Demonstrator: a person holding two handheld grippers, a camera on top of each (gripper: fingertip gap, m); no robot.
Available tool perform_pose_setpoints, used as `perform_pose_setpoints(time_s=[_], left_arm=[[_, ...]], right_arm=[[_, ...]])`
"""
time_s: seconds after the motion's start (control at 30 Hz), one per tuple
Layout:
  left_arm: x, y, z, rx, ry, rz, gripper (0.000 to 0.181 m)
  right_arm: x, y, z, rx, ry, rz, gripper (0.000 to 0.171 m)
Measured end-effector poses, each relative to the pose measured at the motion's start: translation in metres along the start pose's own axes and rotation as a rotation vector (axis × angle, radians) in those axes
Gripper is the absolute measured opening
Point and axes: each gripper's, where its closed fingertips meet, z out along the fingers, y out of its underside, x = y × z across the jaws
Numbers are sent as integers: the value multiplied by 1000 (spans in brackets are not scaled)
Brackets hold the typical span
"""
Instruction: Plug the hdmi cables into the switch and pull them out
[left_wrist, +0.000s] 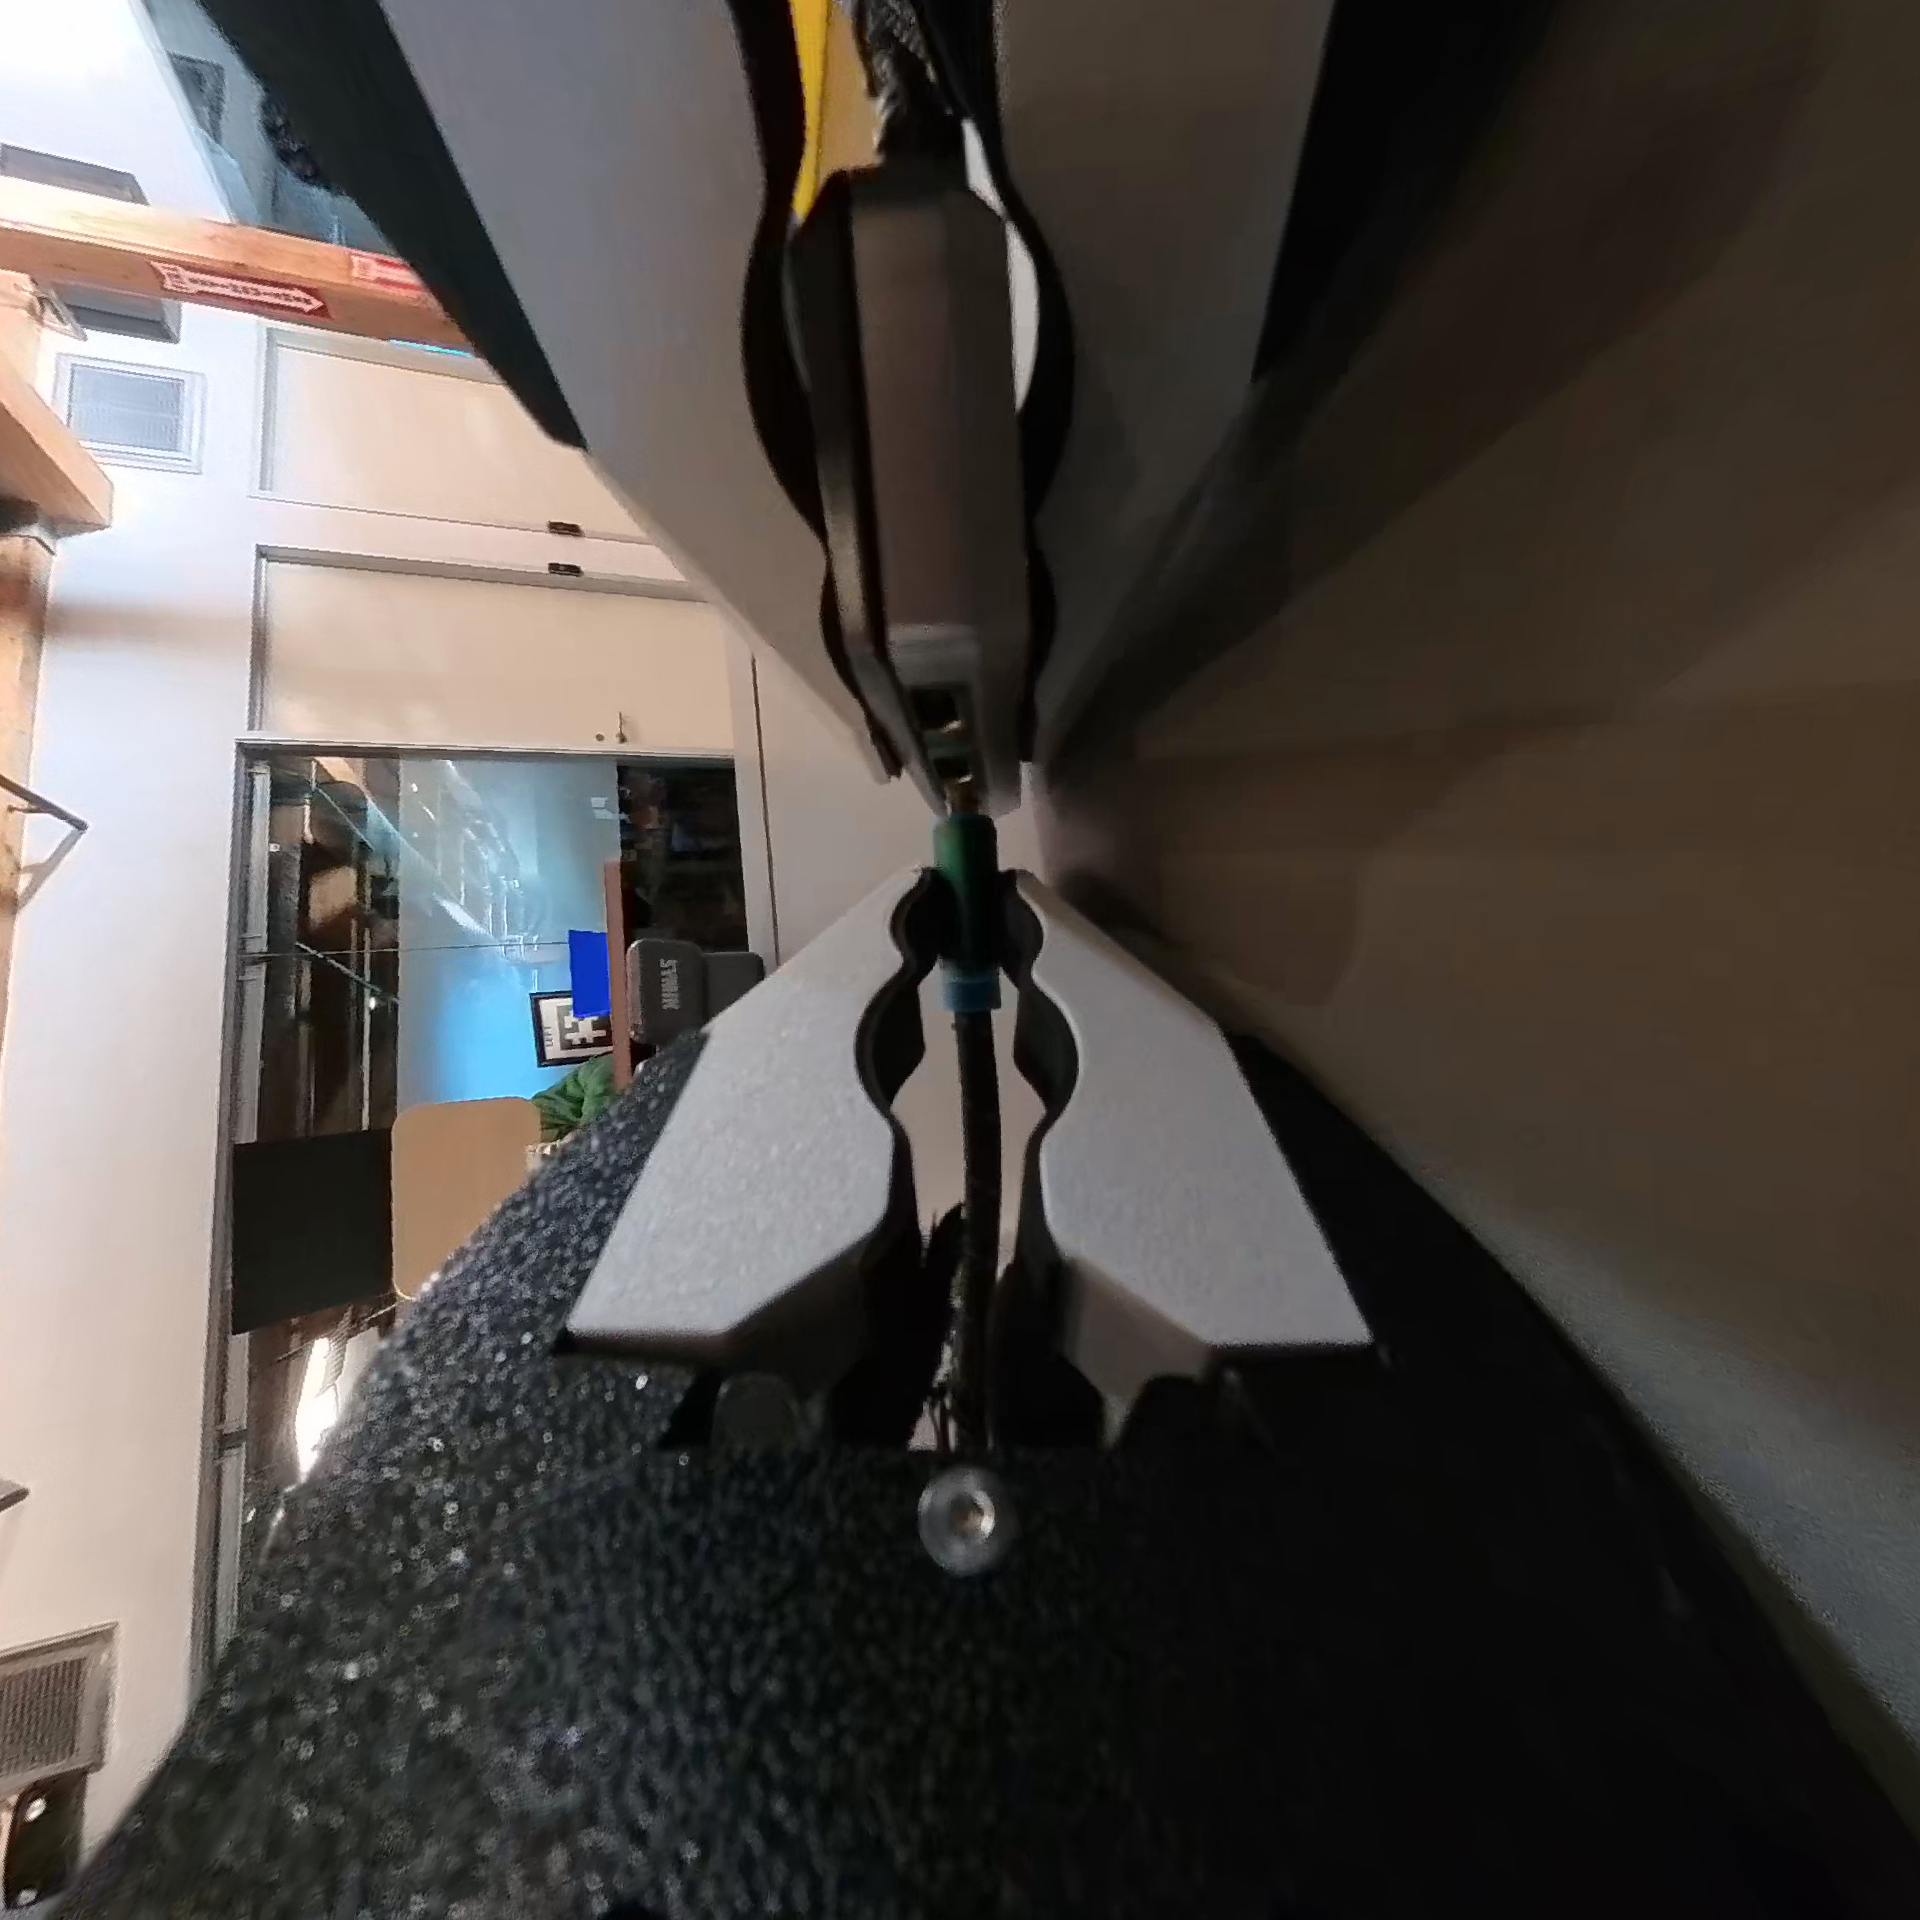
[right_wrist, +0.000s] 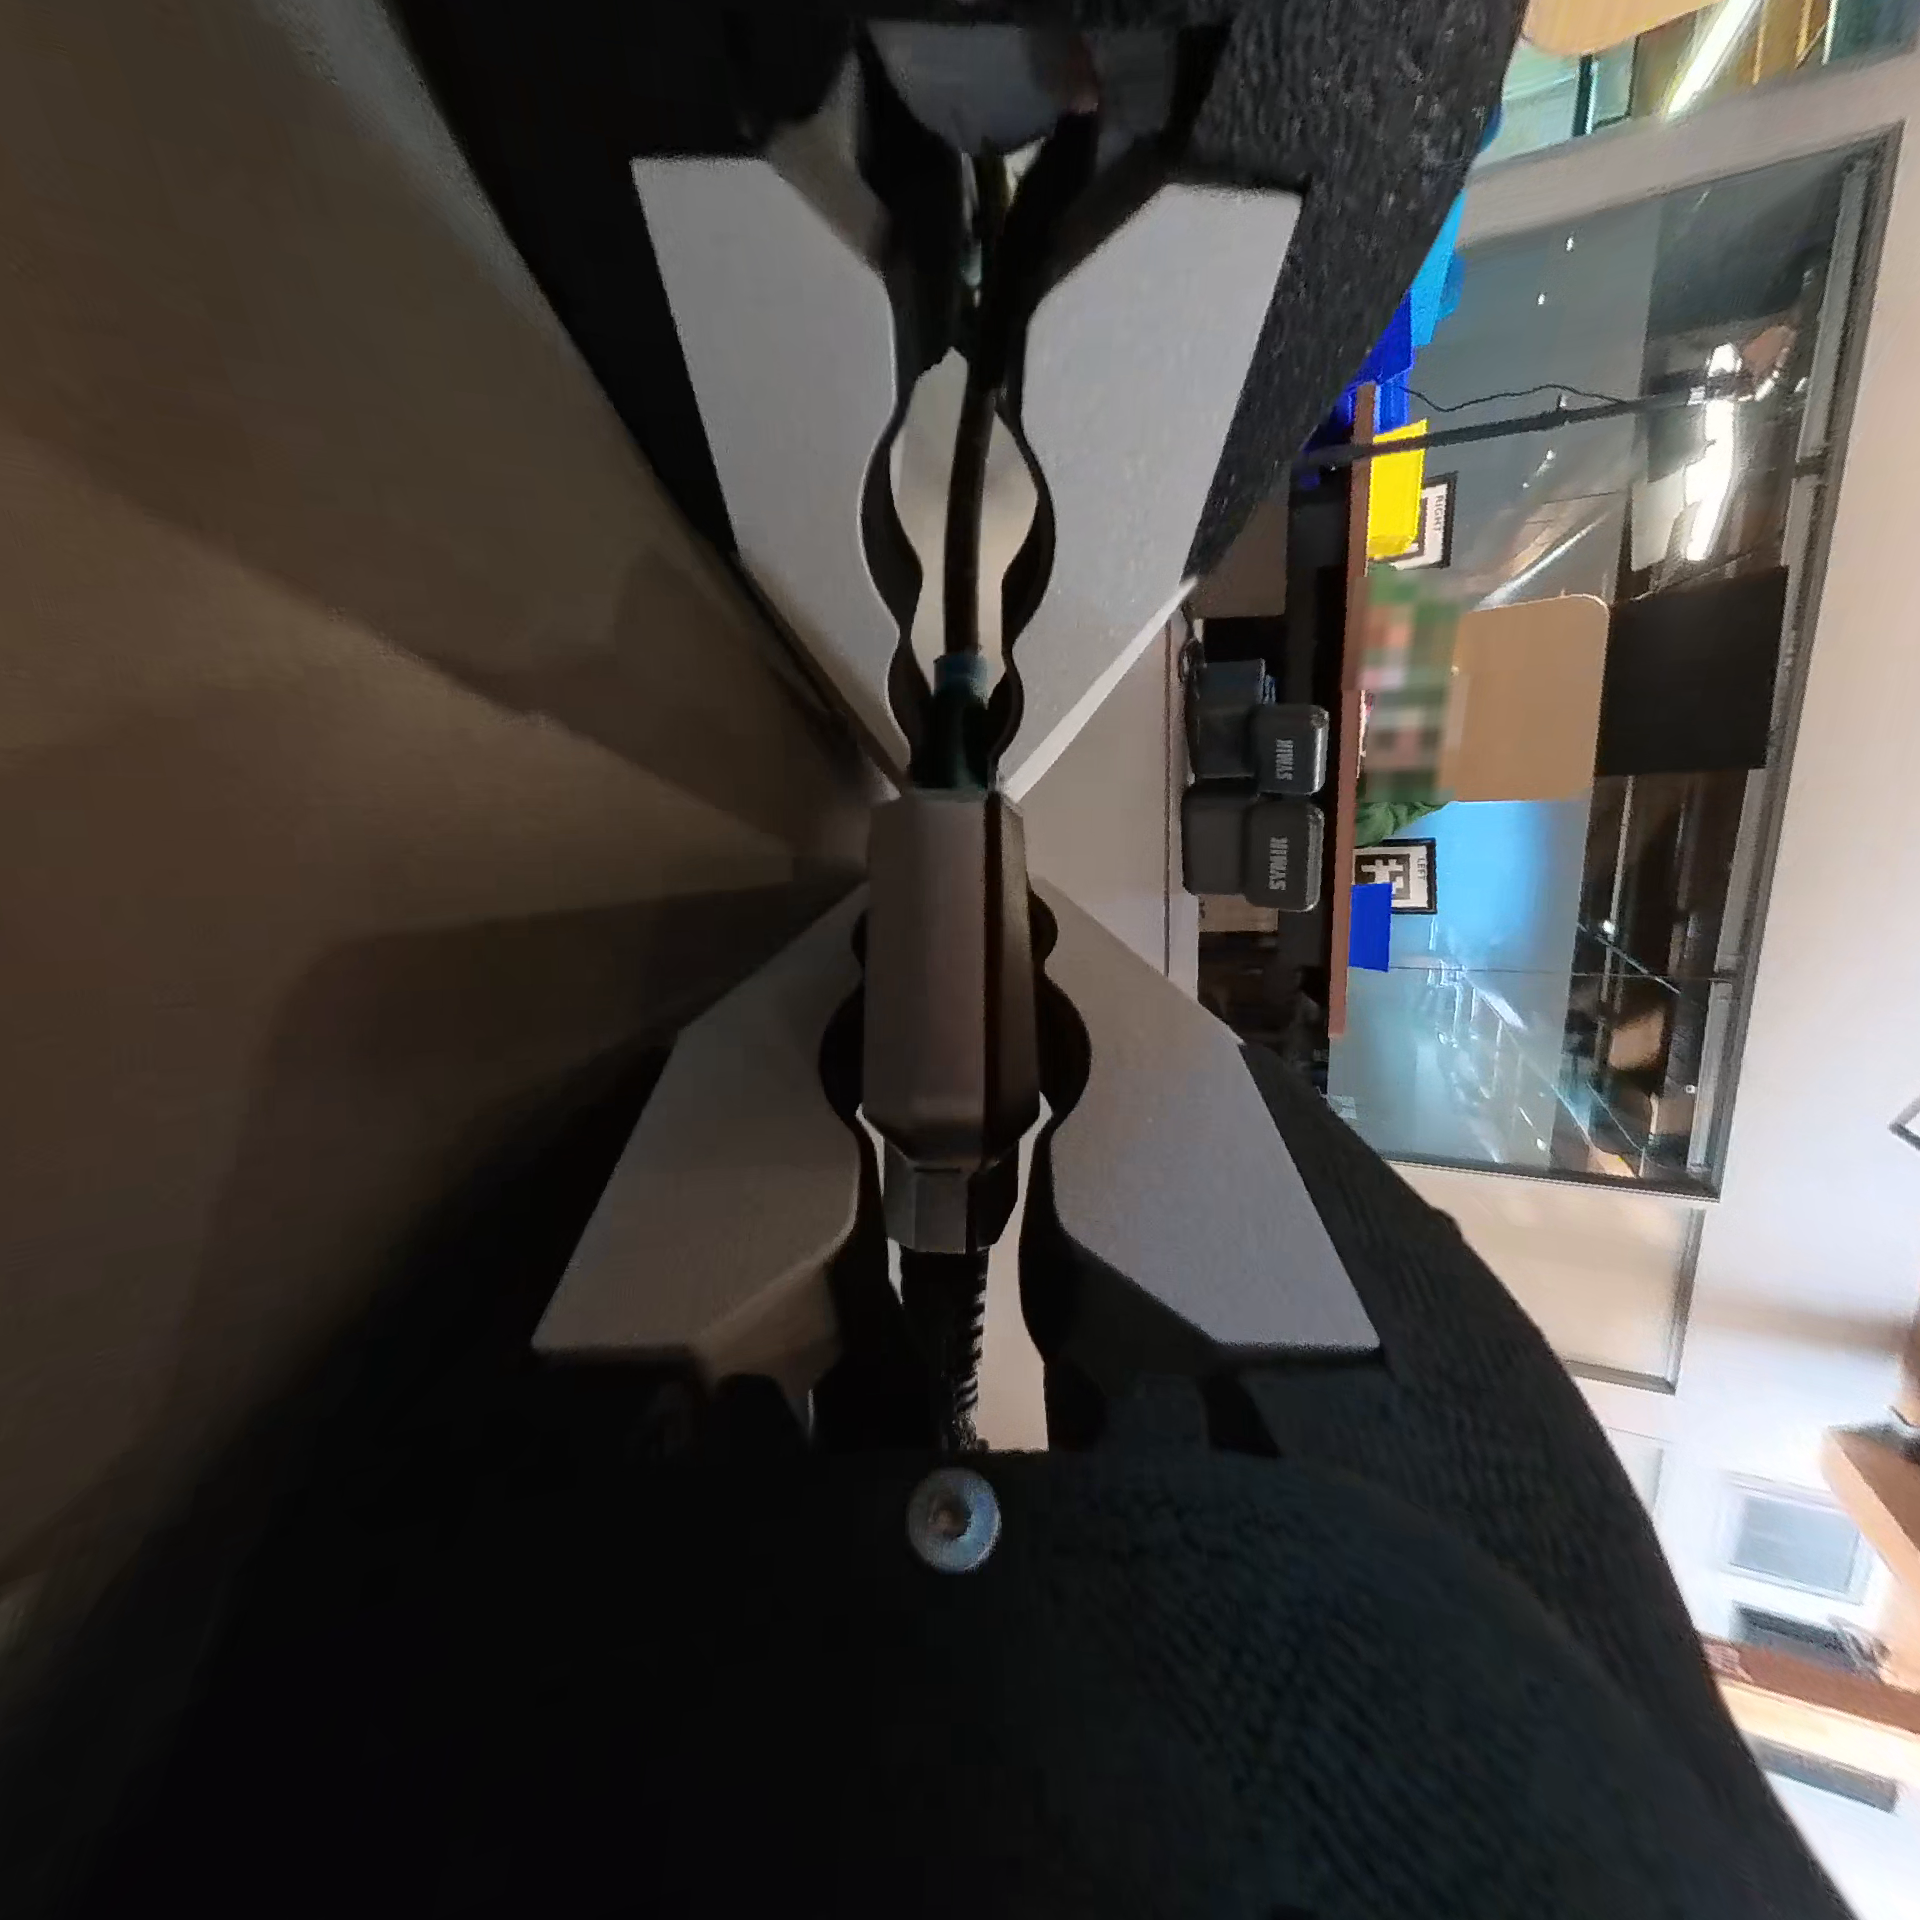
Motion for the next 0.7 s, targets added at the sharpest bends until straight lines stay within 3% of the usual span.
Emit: perform_pose_setpoints(time_s=[0.17, 0.2, 0.27, 0.33, 0.47, 0.6, 0.7], left_arm=[[-2, 2, 0, -28, -26, 11, 10], [-8, 15, 0, -111, -66, 36, 9], [-16, 73, -10, -299, -100, -27, 9], [-15, 73, -14, -233, -55, -237, 9], [-9, 46, -2, -191, -55, -61, 9], [-11, 51, -2, -201, -59, -131, 9], [-16, 48, -2, -160, -33, -325, 16]], right_arm=[[1, 2, 1, 4, 6, 20, 22], [3, 9, 1, -33, 16, 18, 19], [12, 72, 3, -264, 50, 25, 20], [21, 97, 1, -264, 51, 193, 20], [15, 65, 7, -185, 53, 90, 20], [16, 58, 7, -138, 56, 100, 20], [15, 53, 8, -114, 57, 78, 21]])
